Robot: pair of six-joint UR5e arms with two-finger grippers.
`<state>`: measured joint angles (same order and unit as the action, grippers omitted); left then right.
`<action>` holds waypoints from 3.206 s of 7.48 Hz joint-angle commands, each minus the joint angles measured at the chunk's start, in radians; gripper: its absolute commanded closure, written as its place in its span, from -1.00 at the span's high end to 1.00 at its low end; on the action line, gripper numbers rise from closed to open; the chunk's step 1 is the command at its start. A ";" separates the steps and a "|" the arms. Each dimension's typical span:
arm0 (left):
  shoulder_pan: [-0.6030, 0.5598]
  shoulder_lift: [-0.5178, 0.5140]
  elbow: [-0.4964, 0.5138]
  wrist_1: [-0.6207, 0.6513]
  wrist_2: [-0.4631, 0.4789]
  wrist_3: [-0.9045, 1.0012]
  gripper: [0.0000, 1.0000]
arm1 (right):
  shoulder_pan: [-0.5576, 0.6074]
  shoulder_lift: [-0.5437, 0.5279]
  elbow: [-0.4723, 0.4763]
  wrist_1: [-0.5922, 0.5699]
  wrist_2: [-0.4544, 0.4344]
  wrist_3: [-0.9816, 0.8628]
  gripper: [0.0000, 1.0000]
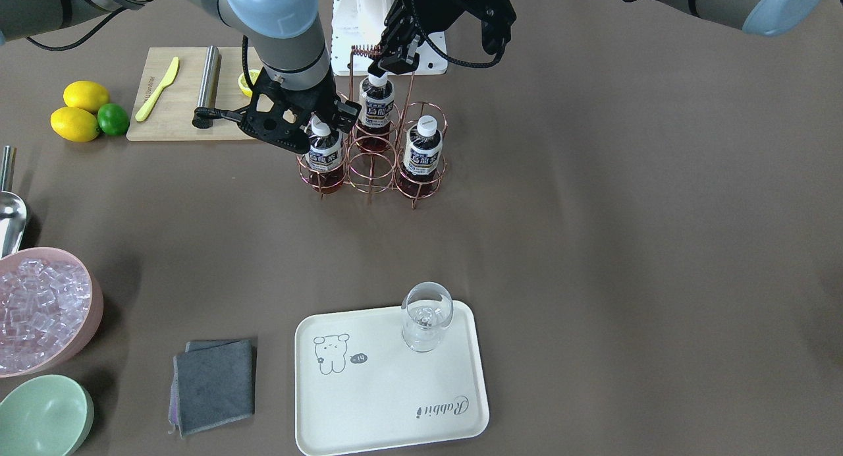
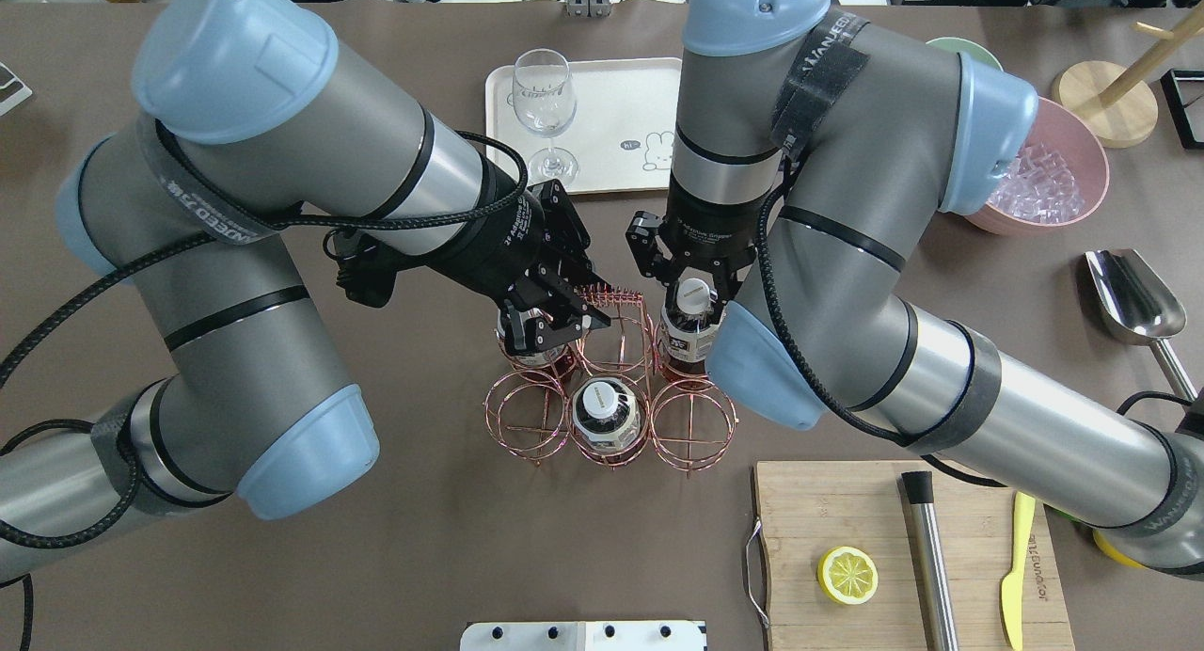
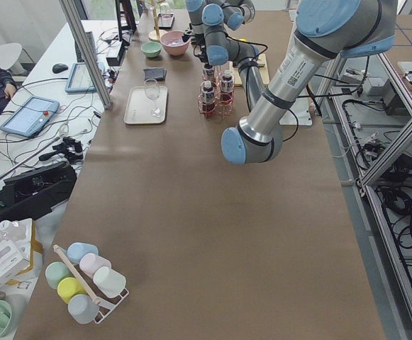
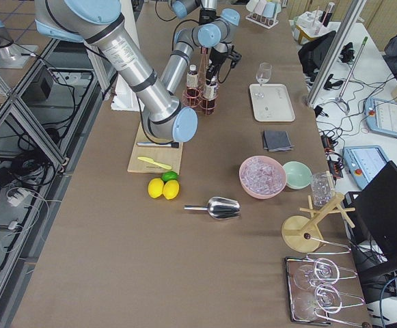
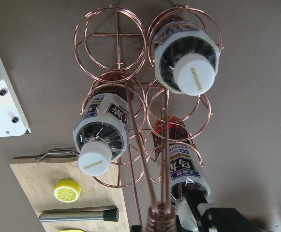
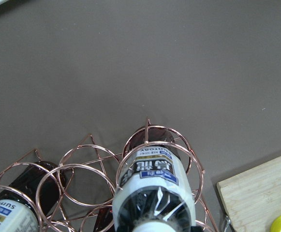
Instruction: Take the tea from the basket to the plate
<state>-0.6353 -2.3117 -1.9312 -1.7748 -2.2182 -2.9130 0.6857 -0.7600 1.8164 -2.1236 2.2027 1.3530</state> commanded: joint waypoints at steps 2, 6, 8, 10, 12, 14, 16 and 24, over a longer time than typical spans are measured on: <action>-0.001 0.002 0.000 -0.003 -0.002 -0.005 -1.00 | 0.000 0.001 0.015 -0.004 -0.031 0.000 0.36; -0.001 0.005 0.000 -0.005 -0.002 -0.005 -1.00 | 0.000 0.001 0.029 -0.001 -0.043 0.000 -1.00; -0.001 0.005 -0.002 -0.009 -0.002 -0.005 -1.00 | 0.000 -0.007 0.050 -0.004 -0.041 0.000 -1.00; 0.000 0.008 -0.002 -0.011 -0.002 -0.005 -1.00 | 0.003 -0.035 0.183 -0.105 -0.040 -0.003 -1.00; 0.000 0.008 0.000 -0.011 -0.002 -0.005 -1.00 | 0.006 -0.016 0.248 -0.171 -0.032 -0.005 -1.00; 0.000 0.008 0.000 -0.011 -0.002 -0.005 -1.00 | 0.012 0.037 0.254 -0.228 -0.035 -0.005 -1.00; 0.000 0.006 -0.002 -0.011 -0.001 -0.005 -1.00 | 0.050 0.094 0.255 -0.262 -0.057 -0.009 -1.00; -0.044 0.006 -0.015 -0.012 -0.020 -0.011 -1.00 | 0.238 0.155 -0.375 0.243 0.063 -0.308 -1.00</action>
<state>-0.6515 -2.3040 -1.9379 -1.7900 -2.2239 -2.9187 0.9107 -0.6442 1.6653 -2.0836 2.2532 1.0561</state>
